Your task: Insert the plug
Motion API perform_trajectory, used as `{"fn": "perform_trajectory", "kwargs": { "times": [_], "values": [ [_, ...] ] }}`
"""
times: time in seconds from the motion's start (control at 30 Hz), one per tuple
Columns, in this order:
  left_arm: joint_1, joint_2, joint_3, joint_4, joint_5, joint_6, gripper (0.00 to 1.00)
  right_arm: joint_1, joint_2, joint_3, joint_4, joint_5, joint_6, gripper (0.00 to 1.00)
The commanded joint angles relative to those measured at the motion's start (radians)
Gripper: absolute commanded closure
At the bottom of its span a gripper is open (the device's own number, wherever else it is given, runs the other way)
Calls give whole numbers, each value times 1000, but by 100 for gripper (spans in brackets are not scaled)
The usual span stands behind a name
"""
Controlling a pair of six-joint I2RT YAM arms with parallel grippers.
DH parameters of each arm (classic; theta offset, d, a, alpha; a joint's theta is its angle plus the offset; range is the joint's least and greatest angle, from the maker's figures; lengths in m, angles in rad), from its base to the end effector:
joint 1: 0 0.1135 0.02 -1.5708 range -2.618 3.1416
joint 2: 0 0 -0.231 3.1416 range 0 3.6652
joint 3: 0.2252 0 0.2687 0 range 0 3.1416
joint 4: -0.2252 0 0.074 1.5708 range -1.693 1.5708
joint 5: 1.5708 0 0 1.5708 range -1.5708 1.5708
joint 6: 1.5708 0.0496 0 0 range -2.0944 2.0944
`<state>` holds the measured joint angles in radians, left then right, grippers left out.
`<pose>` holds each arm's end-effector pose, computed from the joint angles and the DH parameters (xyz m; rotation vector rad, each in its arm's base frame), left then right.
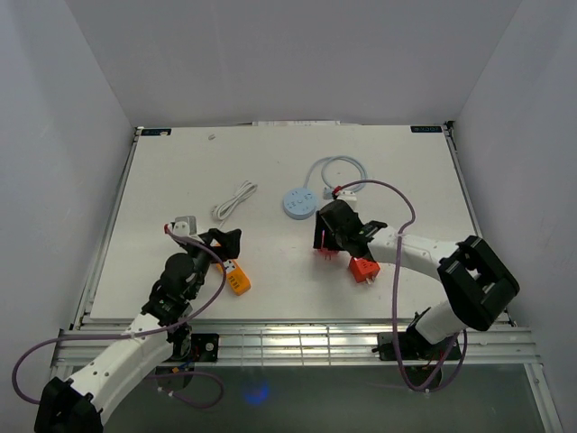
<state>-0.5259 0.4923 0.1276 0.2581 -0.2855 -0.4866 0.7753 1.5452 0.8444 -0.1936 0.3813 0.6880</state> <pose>0.1829 -0.0900 0.1724 -0.1846 1.6900 -0.5228 0.2473 0.2165 0.1278 0.0577 2.3905 0.2180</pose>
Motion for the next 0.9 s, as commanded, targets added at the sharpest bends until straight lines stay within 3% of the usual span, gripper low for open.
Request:
{"fn": "perform_trajectory", "kwargs": {
  "times": [0.0, 0.2, 0.33, 0.6, 0.87],
  "values": [
    [0, 63, 61, 33, 83, 8, 2, 5, -103, -65, 278, -108, -246, 44],
    [0, 195, 144, 40, 255, -33, 2, 5, -215, -156, 436, -278, -502, 47],
    [0, 273, 275, -60, 338, -99, 2, 5, -264, -197, 494, -456, -626, 47],
    [0, 491, 562, -363, 584, -116, 2, 5, -355, -255, 545, -603, -739, 46],
    [0, 661, 699, -445, 792, -145, 2, 9, -398, -307, 605, -668, -759, 48]
  ]
}}
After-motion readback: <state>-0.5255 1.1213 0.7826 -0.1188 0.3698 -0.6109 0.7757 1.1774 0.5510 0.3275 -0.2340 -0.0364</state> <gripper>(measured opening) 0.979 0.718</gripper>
